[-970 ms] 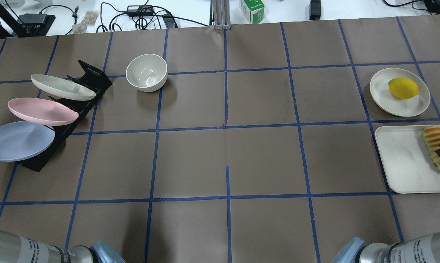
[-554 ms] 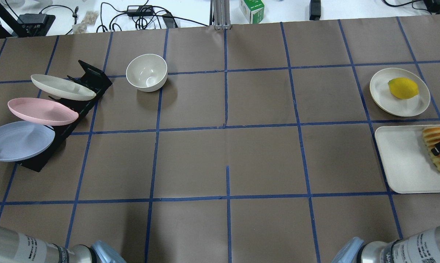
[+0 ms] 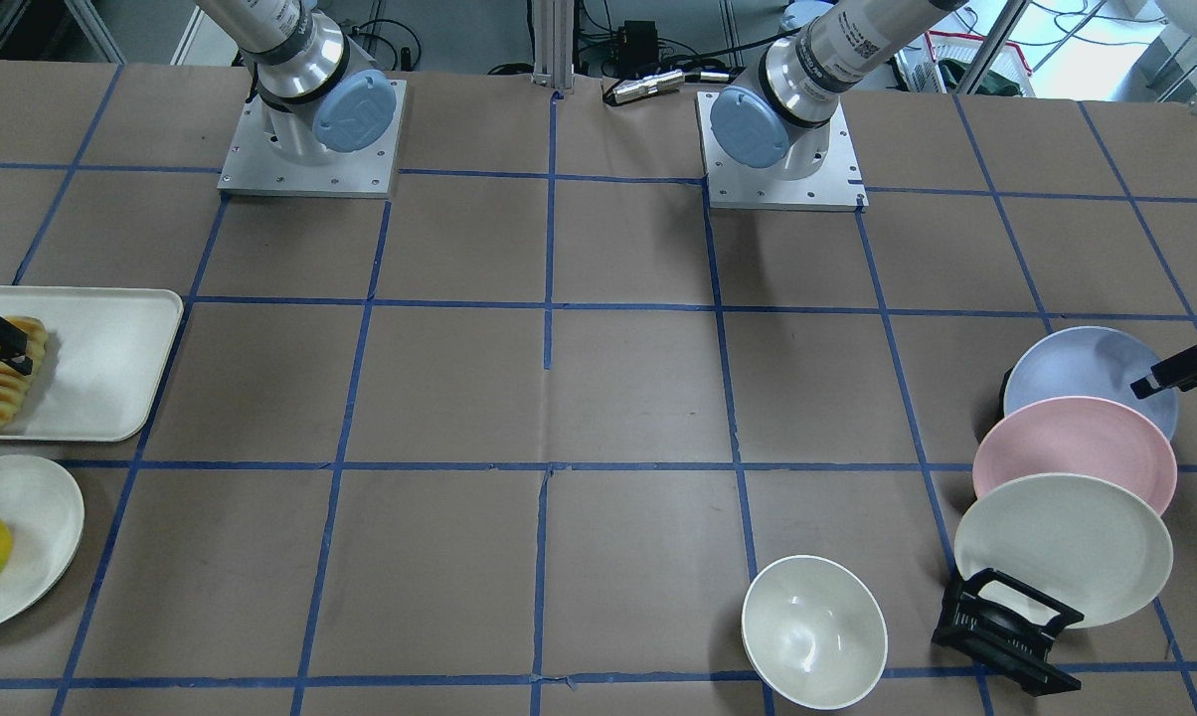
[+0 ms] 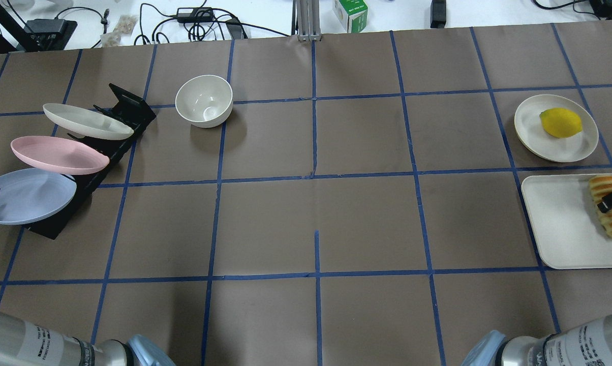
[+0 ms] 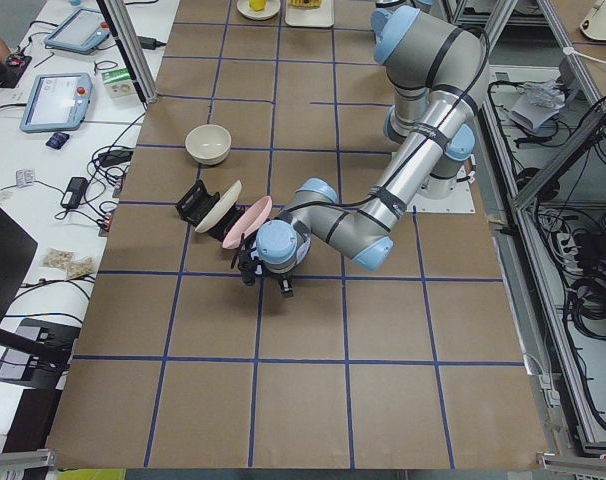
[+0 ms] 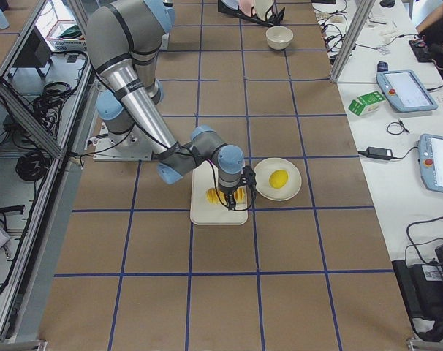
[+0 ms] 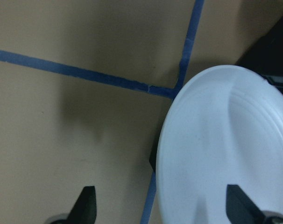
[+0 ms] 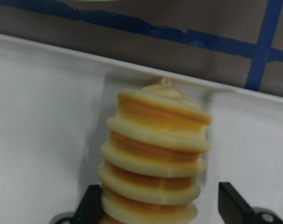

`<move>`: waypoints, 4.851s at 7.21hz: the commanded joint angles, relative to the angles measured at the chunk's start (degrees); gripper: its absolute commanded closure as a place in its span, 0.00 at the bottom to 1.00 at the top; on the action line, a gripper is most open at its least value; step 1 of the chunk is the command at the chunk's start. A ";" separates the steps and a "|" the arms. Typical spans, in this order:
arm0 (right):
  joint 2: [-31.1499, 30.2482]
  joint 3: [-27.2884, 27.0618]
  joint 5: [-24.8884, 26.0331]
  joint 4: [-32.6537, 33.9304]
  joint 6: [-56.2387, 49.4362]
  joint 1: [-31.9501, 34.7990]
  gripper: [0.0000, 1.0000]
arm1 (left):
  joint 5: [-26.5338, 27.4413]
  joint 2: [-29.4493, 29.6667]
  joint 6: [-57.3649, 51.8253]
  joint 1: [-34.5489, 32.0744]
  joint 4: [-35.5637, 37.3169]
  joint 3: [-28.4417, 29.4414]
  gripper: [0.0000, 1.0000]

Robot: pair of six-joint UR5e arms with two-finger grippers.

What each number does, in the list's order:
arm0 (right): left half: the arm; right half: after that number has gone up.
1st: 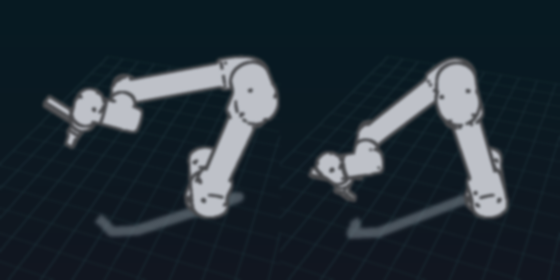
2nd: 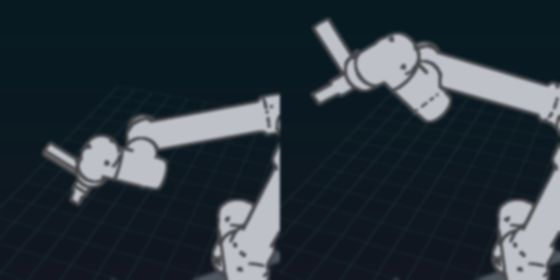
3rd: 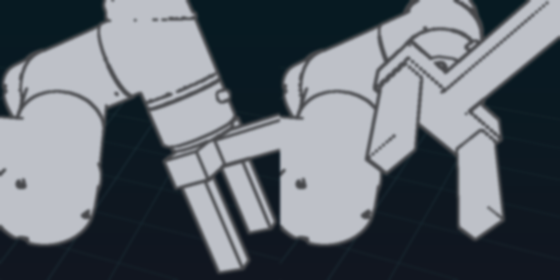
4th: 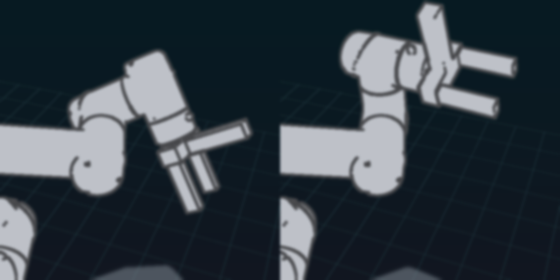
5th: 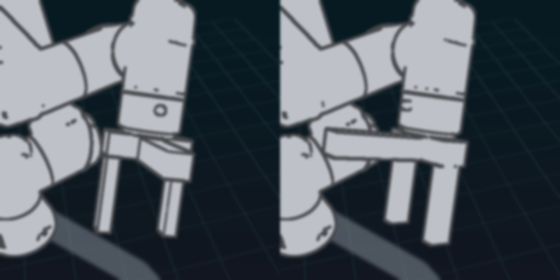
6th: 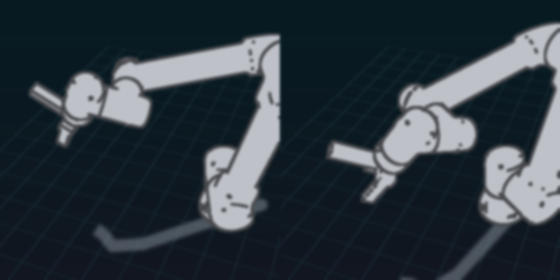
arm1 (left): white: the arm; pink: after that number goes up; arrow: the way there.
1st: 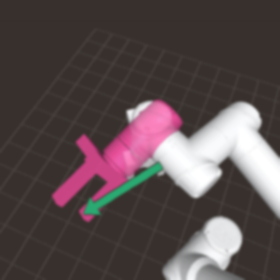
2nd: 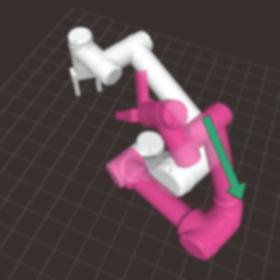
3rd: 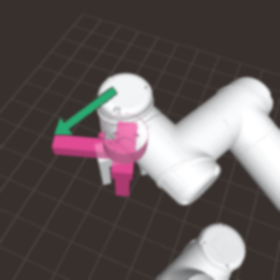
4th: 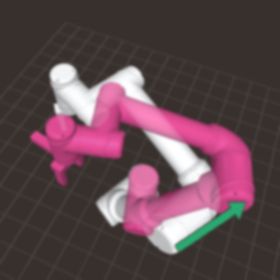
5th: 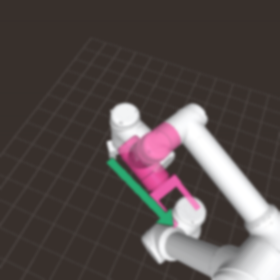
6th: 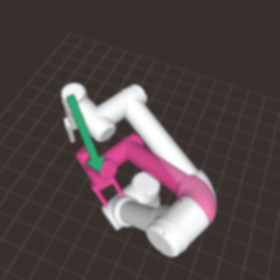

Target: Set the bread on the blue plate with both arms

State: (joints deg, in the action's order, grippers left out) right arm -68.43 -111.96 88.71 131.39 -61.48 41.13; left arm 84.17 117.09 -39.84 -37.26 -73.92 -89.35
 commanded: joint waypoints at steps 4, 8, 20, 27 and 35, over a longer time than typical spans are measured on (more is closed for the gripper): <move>-0.04 -0.10 -1.34 -0.26 1.19 0.18 0.37 | 0.74 0.15 -0.06 0.00 -1.83 0.40 1.00; -0.21 0.07 -1.43 -0.78 1.19 0.53 0.56 | 1.35 -1.42 -0.06 -0.70 -3.15 3.82 1.00; -7.68 2.96 -0.82 -11.23 4.09 4.39 0.94 | -0.62 -15.05 31.06 -24.03 -26.28 10.87 1.00; -8.74 4.38 -0.64 -14.32 8.83 6.68 0.96 | -19.48 -10.76 54.57 -46.65 22.25 -16.25 1.00; -9.62 4.47 -1.43 -16.60 21.74 17.20 1.00 | -23.26 -2.57 54.87 -55.46 32.97 -23.14 1.00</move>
State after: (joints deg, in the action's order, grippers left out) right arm -77.86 -107.46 87.28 114.98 -43.00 54.99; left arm 60.93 113.84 15.06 -92.28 -41.05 -111.26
